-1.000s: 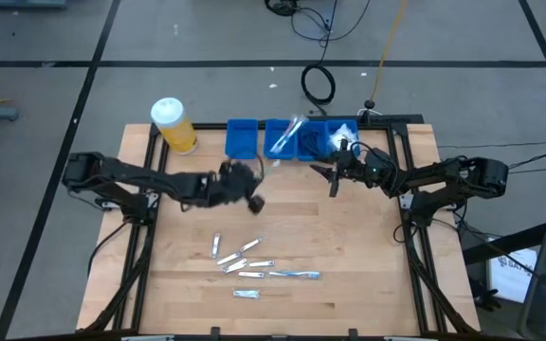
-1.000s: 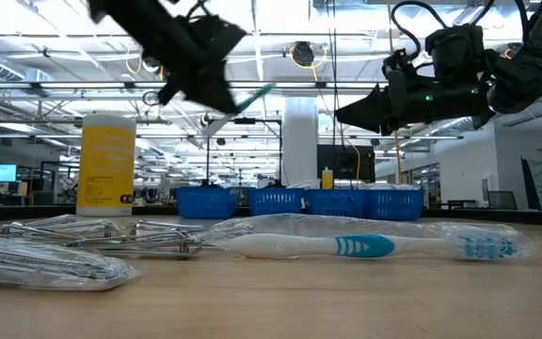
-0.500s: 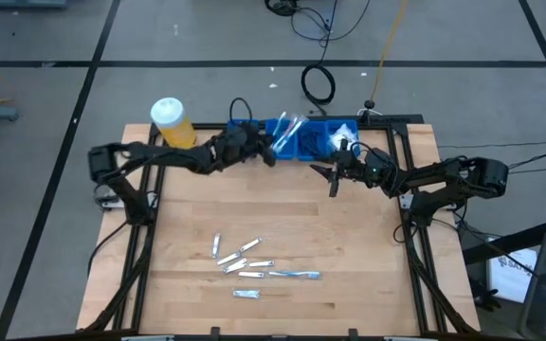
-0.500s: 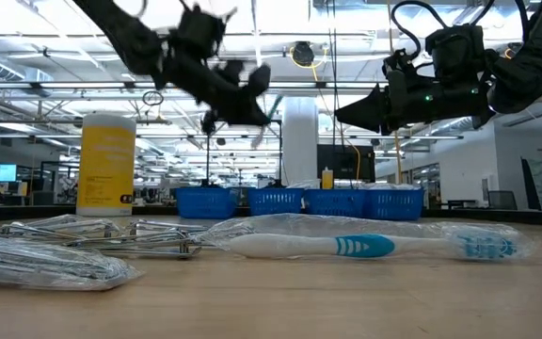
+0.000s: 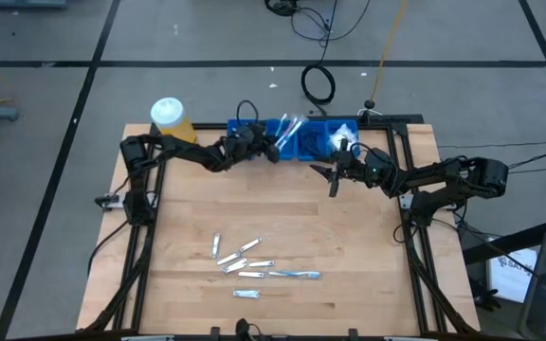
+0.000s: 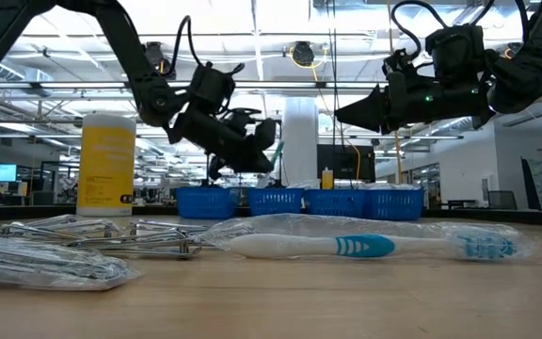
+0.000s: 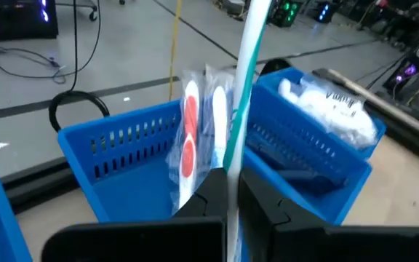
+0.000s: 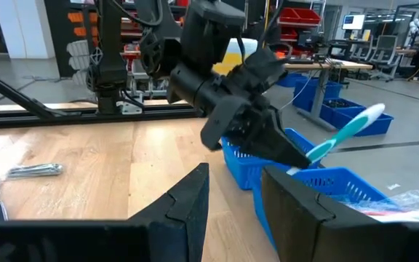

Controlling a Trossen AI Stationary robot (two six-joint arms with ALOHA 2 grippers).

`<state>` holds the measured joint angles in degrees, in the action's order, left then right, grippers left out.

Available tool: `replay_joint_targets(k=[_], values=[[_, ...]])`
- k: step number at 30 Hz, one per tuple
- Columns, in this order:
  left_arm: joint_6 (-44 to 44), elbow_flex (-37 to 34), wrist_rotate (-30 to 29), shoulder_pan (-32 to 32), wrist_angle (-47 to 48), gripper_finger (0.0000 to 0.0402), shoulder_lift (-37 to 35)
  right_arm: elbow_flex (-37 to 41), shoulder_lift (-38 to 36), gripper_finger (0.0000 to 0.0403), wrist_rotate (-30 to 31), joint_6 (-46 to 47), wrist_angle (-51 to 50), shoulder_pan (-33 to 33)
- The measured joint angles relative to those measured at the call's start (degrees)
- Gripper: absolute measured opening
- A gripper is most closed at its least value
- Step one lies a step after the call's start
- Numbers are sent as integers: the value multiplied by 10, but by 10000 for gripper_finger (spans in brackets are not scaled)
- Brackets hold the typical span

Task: Pick & Place Travel size toiletries
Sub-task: Put the green toothbrush into the middle left blue basket, then put the blue toothbrush into the middle left blue basket

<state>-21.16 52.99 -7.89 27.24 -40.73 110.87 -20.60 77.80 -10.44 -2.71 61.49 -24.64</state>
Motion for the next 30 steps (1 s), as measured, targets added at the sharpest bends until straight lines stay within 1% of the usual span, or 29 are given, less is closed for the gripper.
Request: replay_joint_targets(k=[4,6,9,16,19,22,23,25,26,28,30], values=[[21,0,4,-4,1,4,1,0,0,116,1,-1,0,0],[29,0,2,-7,1,11,1,0,0,116,1,-1,0,0],[29,0,0,-8,1,39,1,0,0,116,1,0,0,0],[29,2,-2,-14,1,119,1,0,0,116,1,1,0,0],[32,2,-5,-15,1,145,1,0,0,116,1,1,0,0],[50,2,27,-17,7,161,-12,0,0,116,-1,9,-1,8],[54,2,31,-20,24,165,-22,0,-6,116,-4,13,-8,16],[61,2,51,-28,57,169,-46,-7,-23,120,-27,17,-42,45],[64,2,57,-33,74,169,-60,-20,-35,123,-31,16,-76,65],[73,2,63,-46,102,168,-89,-59,-64,136,-23,2,-188,115],[95,3,63,-57,125,165,-122,-118,-81,153,23,-19,-342,176]])
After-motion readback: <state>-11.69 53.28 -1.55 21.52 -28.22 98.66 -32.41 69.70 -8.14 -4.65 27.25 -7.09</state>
